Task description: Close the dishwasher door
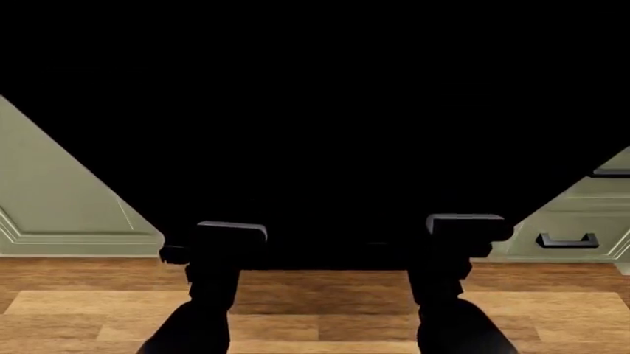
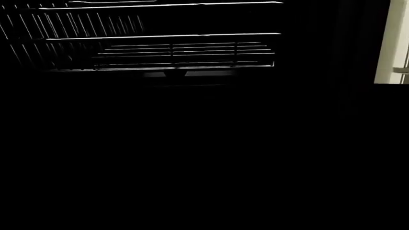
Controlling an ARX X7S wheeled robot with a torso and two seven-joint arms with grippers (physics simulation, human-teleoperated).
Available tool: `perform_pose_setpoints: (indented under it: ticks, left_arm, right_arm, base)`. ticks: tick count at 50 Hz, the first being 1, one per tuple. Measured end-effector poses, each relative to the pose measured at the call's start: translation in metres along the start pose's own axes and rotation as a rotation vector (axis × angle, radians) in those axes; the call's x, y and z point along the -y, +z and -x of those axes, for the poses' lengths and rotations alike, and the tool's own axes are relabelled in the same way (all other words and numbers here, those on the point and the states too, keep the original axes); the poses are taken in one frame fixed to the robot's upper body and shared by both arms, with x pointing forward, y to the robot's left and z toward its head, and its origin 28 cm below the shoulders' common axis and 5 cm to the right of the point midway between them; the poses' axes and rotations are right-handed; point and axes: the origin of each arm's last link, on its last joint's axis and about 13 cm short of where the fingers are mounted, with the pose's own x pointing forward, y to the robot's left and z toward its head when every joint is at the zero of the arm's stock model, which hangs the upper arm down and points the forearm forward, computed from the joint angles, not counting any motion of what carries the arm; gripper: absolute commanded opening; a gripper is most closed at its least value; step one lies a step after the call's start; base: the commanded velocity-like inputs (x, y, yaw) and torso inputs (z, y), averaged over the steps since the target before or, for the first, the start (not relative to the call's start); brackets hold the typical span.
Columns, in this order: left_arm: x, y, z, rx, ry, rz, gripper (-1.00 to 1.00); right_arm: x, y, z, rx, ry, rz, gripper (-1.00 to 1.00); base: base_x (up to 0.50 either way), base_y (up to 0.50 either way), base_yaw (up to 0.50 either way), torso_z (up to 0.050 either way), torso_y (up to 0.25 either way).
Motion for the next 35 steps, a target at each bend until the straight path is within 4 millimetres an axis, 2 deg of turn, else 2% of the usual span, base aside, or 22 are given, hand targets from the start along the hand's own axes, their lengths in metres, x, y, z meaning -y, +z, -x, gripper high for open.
perform_pose_setpoints:
  ticks: [35]
  left_arm:
    - [-0.001,0.008,-0.020,-0.008,0.002,-0.004,1.00]
  right_arm:
    - [0.003,0.008,-0.021,0.003,-0.014,0.008,1.00]
  base:
    - [0.00,0.00,0.00,0.000,0.000]
